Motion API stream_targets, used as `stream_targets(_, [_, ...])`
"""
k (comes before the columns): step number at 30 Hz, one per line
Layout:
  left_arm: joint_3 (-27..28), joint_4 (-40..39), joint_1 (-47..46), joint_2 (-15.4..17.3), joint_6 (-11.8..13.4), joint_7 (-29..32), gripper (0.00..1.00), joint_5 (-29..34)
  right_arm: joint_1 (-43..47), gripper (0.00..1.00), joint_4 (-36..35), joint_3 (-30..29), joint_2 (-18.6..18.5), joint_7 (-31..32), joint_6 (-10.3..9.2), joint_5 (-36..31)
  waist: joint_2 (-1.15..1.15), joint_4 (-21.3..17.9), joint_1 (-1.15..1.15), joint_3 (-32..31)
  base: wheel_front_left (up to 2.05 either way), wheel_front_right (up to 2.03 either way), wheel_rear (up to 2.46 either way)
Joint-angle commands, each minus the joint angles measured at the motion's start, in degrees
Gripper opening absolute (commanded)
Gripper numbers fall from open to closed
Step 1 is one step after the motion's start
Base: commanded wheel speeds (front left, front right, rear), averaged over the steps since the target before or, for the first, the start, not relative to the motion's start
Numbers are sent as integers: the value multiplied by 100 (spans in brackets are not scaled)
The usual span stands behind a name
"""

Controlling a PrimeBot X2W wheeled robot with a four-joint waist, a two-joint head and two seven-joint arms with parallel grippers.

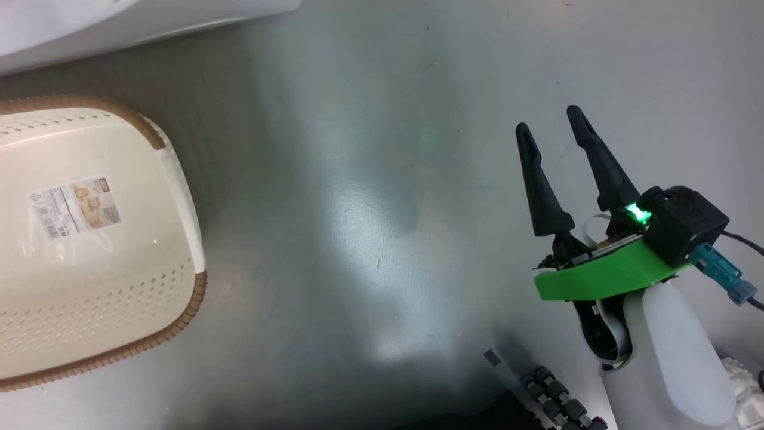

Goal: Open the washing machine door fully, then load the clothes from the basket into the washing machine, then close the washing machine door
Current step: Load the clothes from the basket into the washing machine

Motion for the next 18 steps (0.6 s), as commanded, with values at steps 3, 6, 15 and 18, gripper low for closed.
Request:
stream_targets(3, [54, 210, -91, 240, -13, 133, 100, -240, 124, 100, -85, 141, 33, -27, 9, 28, 0, 46, 0, -56, 0, 0, 0])
stream_targets(6, [11, 419, -108, 201, -14, 207, 100, -333, 120, 100, -80, 105, 33, -27, 9, 7, 0, 96, 0, -108, 0, 0, 0])
stream_targets(15, [-95, 581, 229, 81, -15, 49, 100, -524, 200, 100, -103, -42, 33, -27, 9, -112, 0, 349, 0, -357, 0, 0, 0])
stream_targets(18, [-41, 540, 425, 22, -8, -17, 100, -631, 225, 100, -98, -63, 33, -27, 9, -152, 0, 435, 0, -467, 0, 0, 0])
